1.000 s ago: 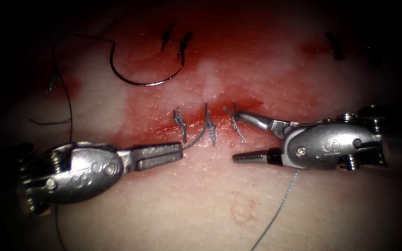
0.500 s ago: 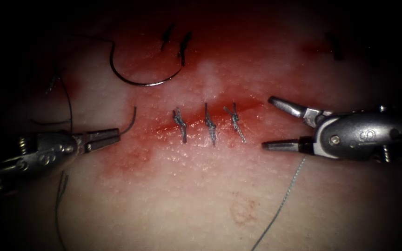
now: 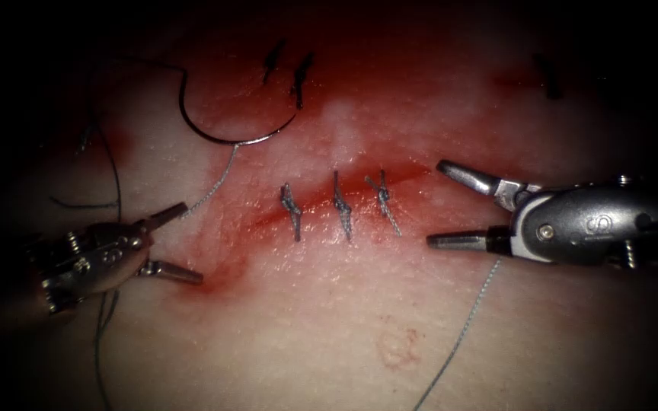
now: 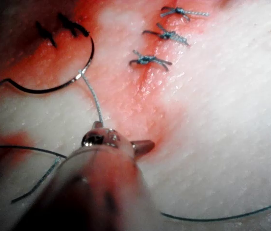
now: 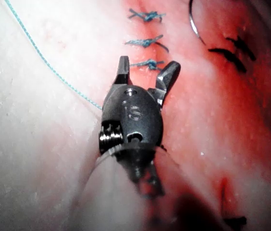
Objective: Wound Closure
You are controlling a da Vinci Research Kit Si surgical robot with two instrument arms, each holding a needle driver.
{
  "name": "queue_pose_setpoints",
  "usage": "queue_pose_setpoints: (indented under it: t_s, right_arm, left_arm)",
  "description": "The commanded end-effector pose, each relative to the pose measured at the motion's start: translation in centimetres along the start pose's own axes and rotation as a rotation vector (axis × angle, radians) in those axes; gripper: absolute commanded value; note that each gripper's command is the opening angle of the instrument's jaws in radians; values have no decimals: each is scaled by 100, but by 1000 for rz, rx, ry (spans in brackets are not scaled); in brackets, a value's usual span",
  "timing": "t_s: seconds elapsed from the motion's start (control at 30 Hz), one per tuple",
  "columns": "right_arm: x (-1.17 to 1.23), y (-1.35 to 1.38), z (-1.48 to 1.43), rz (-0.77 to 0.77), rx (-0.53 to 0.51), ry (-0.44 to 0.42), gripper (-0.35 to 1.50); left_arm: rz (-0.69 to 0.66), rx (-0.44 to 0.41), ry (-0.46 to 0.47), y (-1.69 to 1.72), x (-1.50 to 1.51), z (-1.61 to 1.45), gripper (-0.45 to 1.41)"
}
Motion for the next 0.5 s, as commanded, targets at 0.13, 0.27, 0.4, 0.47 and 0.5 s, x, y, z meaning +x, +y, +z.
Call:
queue_pose_setpoints:
  t_s: [0.13, 0.27, 0.4, 0.47, 0.5]
  right_arm:
    - [-2, -6, 7, 0, 7, -4, 148]
    - [-2, -6, 6, -1, 14, -10, 148]
    - [-1, -7, 5, -2, 16, -12, 146]
    - [-1, -7, 5, -2, 16, -12, 146]
    - [-1, -7, 5, -2, 16, -12, 146]
  left_arm:
    - [-27, -63, -33, 16, 10, -13, 78]
    - [-67, -86, 61, 26, 45, -38, 73]
    - [-82, -106, 175, 36, 75, -62, 78]
    - [-71, -99, 238, 35, 86, -73, 83]
    - [-66, -80, 304, 30, 96, -85, 86]
